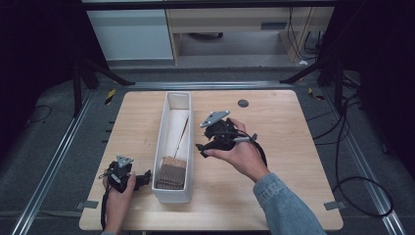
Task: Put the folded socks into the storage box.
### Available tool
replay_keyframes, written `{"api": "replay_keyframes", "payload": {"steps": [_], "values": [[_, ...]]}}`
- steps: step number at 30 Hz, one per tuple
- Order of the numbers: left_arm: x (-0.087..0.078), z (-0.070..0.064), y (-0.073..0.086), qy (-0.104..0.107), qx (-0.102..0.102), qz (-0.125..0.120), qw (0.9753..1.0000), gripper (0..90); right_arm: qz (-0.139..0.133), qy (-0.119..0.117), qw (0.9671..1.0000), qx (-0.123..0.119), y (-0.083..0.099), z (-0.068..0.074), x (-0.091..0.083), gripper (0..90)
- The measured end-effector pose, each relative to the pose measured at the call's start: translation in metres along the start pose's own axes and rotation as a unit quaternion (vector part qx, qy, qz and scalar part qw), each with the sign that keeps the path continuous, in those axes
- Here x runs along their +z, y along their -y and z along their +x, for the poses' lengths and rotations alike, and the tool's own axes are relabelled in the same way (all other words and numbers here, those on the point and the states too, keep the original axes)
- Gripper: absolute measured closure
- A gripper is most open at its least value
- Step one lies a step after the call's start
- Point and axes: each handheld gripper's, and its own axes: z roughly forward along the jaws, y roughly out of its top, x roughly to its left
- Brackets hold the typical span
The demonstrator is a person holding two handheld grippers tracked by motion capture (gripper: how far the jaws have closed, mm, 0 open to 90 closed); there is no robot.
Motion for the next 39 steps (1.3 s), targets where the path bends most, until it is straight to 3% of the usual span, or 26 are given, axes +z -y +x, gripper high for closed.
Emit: {"api": "replay_keyframes", "payload": {"steps": [2,10,14,21,26,33,36,39], "values": [[0.000,0.000,0.000,0.000,0.000,0.000,1.0000,0.0,0.004,0.016,0.9998,0.014,0.007,-0.009,-0.004,4.3],[0.000,0.000,0.000,0.000,0.000,0.000,1.0000,0.0,-0.002,0.050,0.9963,0.070,0.050,-0.043,-0.023,5.9],[0.000,0.000,0.000,0.000,0.000,0.000,1.0000,0.0,0.006,0.062,0.9947,0.082,0.074,-0.051,-0.029,9.1],[0.000,0.000,0.000,0.000,0.000,0.000,1.0000,0.0,0.014,0.083,0.9921,0.093,0.116,-0.057,-0.031,10.0],[0.000,0.000,0.000,0.000,0.000,0.000,1.0000,0.0,0.030,0.090,0.9910,0.094,0.142,-0.051,-0.025,10.1],[0.000,0.000,0.000,0.000,-0.001,0.000,1.0000,0.0,0.047,0.077,0.9898,0.110,0.169,-0.041,-0.012,10.1],[0.000,0.000,0.000,-0.001,-0.001,0.000,1.0000,0.0,0.047,0.084,0.9862,0.135,0.181,-0.045,-0.008,10.1],[0.000,0.000,0.000,-0.001,-0.001,0.000,1.0000,0.0,0.048,0.102,0.9801,0.164,0.192,-0.055,-0.006,9.7]]}}
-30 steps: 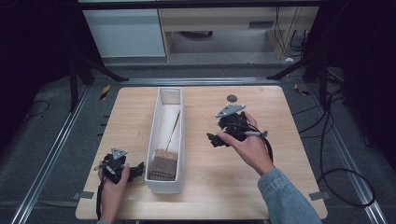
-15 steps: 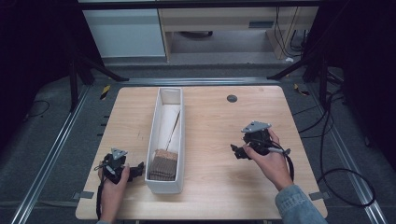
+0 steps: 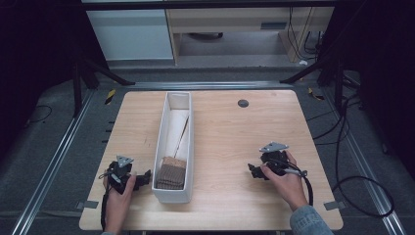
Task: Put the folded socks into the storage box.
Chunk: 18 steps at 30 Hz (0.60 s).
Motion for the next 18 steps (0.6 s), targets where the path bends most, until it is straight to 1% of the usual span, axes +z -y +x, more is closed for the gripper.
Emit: {"api": "replay_keyframes", "payload": {"steps": [2,6,10,11,13,18], "values": [[0.000,0.000,0.000,-0.001,-0.001,0.000,1.0000,0.0,0.001,0.013,0.9997,0.020,0.004,-0.009,0.002,9.3],[0.000,-0.001,0.000,-0.003,-0.002,0.000,1.0000,0.0,0.000,0.038,0.9980,0.050,0.013,-0.027,0.004,8.7],[0.000,-0.001,0.000,-0.004,-0.003,0.001,1.0000,0.0,-0.005,0.058,0.9955,0.075,0.019,-0.041,0.006,8.3],[0.000,-0.001,0.000,-0.004,-0.003,0.001,1.0000,0.0,-0.004,0.065,0.9951,0.075,0.021,-0.043,0.007,8.2],[0.000,-0.001,0.000,-0.004,-0.003,0.001,1.0000,0.0,-0.003,0.069,0.9943,0.081,0.023,-0.046,0.010,8.1],[-0.001,-0.001,0.000,-0.004,-0.003,0.001,1.0000,0.0,-0.015,0.060,0.9928,0.103,0.025,-0.048,0.014,5.3]]}}
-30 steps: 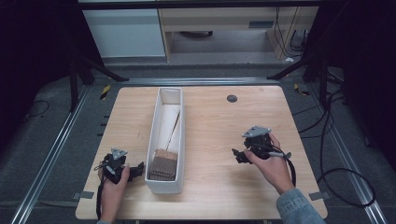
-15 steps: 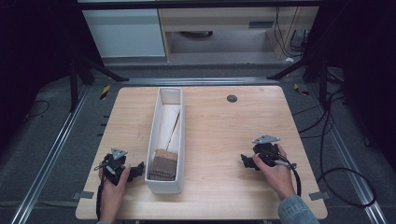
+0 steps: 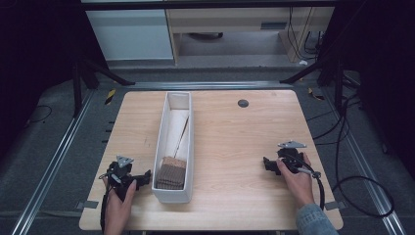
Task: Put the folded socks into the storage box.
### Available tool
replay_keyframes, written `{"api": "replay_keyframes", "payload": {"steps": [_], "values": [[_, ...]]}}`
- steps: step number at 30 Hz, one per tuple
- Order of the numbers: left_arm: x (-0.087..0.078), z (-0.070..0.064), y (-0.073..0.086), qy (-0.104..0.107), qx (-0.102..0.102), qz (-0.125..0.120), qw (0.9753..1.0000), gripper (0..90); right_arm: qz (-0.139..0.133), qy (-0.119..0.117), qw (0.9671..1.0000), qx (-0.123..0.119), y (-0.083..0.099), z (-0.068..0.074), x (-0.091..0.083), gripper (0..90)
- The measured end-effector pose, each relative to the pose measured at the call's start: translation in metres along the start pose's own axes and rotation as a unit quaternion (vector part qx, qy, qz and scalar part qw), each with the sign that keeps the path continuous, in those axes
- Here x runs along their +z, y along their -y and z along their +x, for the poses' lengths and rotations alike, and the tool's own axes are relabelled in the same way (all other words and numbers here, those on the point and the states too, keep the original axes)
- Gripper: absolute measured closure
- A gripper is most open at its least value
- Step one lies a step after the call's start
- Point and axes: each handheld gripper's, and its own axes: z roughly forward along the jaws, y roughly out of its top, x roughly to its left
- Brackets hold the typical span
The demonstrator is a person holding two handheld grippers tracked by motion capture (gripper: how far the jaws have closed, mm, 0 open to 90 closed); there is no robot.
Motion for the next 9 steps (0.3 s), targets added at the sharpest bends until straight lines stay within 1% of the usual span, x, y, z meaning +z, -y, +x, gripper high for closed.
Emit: {"api": "replay_keyframes", "payload": {"steps": [3,5,7,9], "values": [[0.0000,0.0000,0.0000,0.000,0.000,0.000,1.0000,0.0,-0.003,0.000,1.0000,0.005,0.0005,0.0002,0.0012,4.2],[-0.0001,-0.0003,0.0001,-0.001,-0.001,0.000,1.0000,0.0,-0.001,0.004,1.0000,0.005,0.0007,0.0002,0.0015,2.8],[-0.0001,-0.0004,0.0002,-0.002,-0.002,0.000,1.0000,0.0,0.002,0.008,0.9999,0.010,0.0005,0.0001,0.0019,0.3],[-0.0001,-0.0004,0.0002,-0.002,-0.002,0.000,1.0000,0.0,0.003,0.013,0.9998,0.015,0.0000,0.0007,0.0028,0.3]]}}
